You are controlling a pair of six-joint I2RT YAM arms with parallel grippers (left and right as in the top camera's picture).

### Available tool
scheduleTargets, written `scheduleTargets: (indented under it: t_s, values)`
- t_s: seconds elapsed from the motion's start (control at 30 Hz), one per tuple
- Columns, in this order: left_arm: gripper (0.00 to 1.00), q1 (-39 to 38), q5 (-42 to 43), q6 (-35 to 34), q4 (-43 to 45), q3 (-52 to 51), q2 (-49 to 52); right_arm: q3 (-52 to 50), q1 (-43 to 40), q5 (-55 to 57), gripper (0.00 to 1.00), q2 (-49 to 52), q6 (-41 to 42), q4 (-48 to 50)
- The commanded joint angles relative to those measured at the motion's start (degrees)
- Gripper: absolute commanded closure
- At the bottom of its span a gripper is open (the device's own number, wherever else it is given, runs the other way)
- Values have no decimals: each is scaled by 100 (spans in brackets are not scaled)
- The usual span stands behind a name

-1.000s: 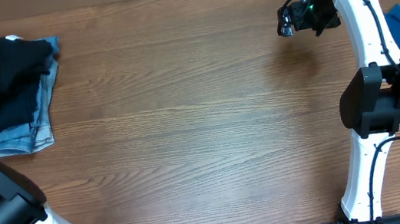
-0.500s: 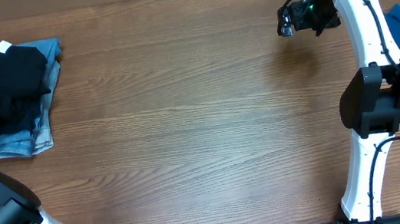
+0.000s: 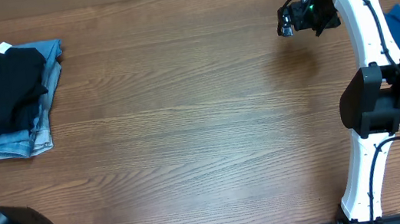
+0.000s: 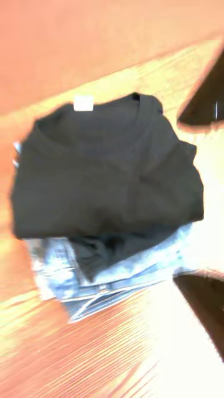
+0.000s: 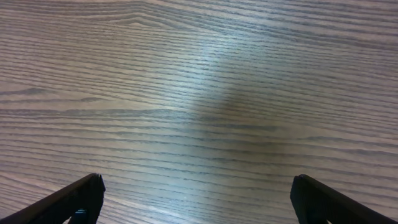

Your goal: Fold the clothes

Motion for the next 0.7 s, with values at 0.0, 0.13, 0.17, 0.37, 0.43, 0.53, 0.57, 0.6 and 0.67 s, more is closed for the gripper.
scheduleTargets:
  t_s: [0.0, 0.13, 0.17, 0.37, 0.43, 0.53, 0.57, 0.6, 0.67]
  values:
    - [96, -107, -601, 892, 74, 66, -2, 50, 15, 37, 0, -46, -17, 20]
    - [96, -173, -1150, 1204, 354, 26, 243, 50, 15, 37, 0, -46, -17, 20]
    - [96, -173, -1121, 1320, 404, 26, 304, 50, 15, 37, 0, -46, -17, 20]
    - [96, -247, -949, 1615, 664, 26, 975, 50, 15, 37, 0, -46, -17, 22]
    - [96, -286, -951, 1661, 621, 26, 1257, 50, 15, 37, 0, -46, -17, 22]
    - [96, -354, -951, 1764, 544, 26, 1674, 50, 15, 37, 0, -46, -17, 20]
    - [96, -376, -951, 1812, 518, 26, 1777, 50, 15, 37, 0, -46, -17, 22]
    - [96, -396, -951, 1825, 459, 26, 1930, 50, 15, 37, 0, -46, -17, 20]
    - [96, -409, -951, 1823, 363, 26, 2048, 50, 15, 37, 0, -46, -17, 22]
